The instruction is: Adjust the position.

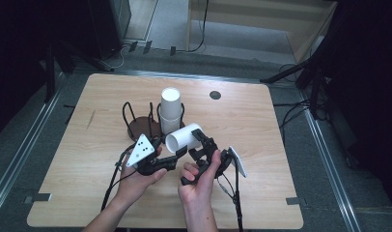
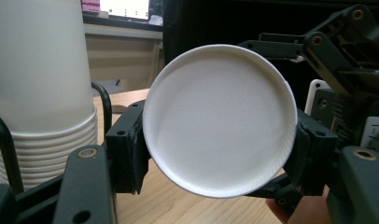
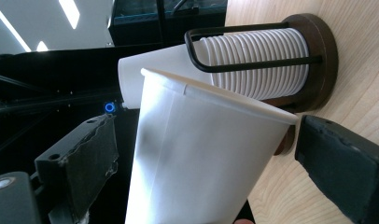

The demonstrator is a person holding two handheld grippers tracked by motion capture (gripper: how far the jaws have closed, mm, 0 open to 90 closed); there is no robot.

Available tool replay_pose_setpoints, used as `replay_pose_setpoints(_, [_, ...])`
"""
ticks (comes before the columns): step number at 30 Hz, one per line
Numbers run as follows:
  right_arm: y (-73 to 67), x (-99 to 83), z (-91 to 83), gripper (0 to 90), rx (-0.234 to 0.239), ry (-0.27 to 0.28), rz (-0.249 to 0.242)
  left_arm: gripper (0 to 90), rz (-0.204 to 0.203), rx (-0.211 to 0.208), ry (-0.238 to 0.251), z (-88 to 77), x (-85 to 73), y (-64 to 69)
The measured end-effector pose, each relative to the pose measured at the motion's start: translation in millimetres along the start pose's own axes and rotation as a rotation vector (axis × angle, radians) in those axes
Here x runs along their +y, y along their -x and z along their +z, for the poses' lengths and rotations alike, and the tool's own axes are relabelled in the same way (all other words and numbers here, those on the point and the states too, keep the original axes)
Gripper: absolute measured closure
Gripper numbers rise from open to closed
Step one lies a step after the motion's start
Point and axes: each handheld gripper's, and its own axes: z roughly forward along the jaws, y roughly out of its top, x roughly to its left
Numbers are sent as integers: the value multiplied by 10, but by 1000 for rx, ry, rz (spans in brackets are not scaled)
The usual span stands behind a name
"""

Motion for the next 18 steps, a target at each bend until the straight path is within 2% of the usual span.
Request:
replay_pose_setpoints(5, [29, 31, 46, 61, 9, -19, 42, 342, 7, 0, 2, 1, 1, 16])
replay_pose_setpoints(11, [56, 54, 100, 70, 14, -21, 66, 342, 25, -2, -5, 8, -8, 28])
replay_pose_setpoints(18, [75, 63, 132, 137, 17, -31, 100, 337, 36, 0, -5, 7, -4, 30])
